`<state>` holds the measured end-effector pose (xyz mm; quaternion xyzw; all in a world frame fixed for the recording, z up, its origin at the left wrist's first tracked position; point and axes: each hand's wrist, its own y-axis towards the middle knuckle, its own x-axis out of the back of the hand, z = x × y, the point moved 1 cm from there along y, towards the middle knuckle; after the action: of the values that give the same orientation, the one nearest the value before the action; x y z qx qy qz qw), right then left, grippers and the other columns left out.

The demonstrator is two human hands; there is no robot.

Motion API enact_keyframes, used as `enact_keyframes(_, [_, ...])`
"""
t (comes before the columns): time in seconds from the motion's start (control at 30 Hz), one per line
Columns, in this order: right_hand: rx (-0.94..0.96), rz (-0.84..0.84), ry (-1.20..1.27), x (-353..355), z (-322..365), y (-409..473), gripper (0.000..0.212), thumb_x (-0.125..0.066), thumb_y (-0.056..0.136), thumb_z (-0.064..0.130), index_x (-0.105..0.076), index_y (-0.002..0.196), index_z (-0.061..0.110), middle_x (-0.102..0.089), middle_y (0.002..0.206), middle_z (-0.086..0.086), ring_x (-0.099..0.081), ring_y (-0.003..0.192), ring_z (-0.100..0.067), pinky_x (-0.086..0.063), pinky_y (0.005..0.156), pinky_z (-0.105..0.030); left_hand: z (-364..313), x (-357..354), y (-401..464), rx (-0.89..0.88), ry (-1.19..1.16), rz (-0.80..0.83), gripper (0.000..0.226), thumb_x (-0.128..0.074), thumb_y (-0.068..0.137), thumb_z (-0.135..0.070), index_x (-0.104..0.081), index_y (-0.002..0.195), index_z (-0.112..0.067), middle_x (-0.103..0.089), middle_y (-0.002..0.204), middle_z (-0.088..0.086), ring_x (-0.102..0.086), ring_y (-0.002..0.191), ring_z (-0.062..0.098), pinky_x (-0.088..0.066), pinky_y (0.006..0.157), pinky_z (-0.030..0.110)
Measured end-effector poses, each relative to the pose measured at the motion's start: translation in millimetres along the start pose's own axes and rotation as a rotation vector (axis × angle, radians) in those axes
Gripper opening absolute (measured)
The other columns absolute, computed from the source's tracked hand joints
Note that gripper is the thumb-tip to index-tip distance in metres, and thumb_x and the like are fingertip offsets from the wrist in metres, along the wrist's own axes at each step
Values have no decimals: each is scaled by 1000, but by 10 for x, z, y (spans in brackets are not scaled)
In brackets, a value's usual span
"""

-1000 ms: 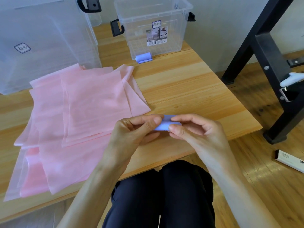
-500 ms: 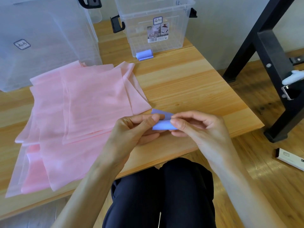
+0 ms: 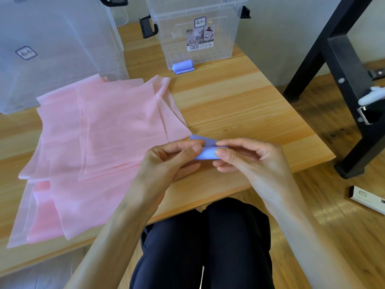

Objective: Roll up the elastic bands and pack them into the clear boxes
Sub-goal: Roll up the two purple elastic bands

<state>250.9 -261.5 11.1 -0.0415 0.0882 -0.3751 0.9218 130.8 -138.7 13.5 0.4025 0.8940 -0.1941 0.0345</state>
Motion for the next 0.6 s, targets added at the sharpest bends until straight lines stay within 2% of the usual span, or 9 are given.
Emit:
enact_keyframes(0.13, [-39,18,29,-4,10,1,22,-76,73,17,-77,94,9,-78,84,-8,-75,76,-21,-60,70,-23,-1,15,-6,16,14,-19,16,-70,70,-31,-82,78,-24,-78,94,2,-75,90,13,-56,70,17])
enact_keyframes(0.23, [-61,50,59,-3,22,-1,24,-74,73,15,-77,96,10,-78,91,-4,-76,82,-20,-58,72,-18,-6,32,-13,7,21,-20,17,-70,69,-32,-81,79,-25,-78,95,2,-75,90,13,-56,70,17])
enact_keyframes(0.37, [-58,16,69,1,13,16,24,-75,71,16,-76,92,6,-77,85,-11,-76,76,-23,-60,69,-22,-17,28,-20,-12,40,43,24,-72,66,-35,-81,86,-25,-78,99,0,-73,98,11,-56,75,17])
enact_keyframes(0.47, [-82,11,92,2,-1,25,25,-76,67,19,-77,89,7,-77,84,-13,-75,75,-25,-61,69,-25,-2,32,-3,7,19,22,25,-74,62,-33,-81,84,-23,-78,97,1,-73,93,9,-56,73,16])
enact_keyframes(0.6, [-139,119,180,26,-17,38,29,-70,75,20,-75,99,4,-76,100,-16,-74,87,-29,-61,80,-31,7,47,10,34,-13,-12,19,-73,64,-30,-81,80,-22,-78,95,0,-73,90,8,-55,70,15])
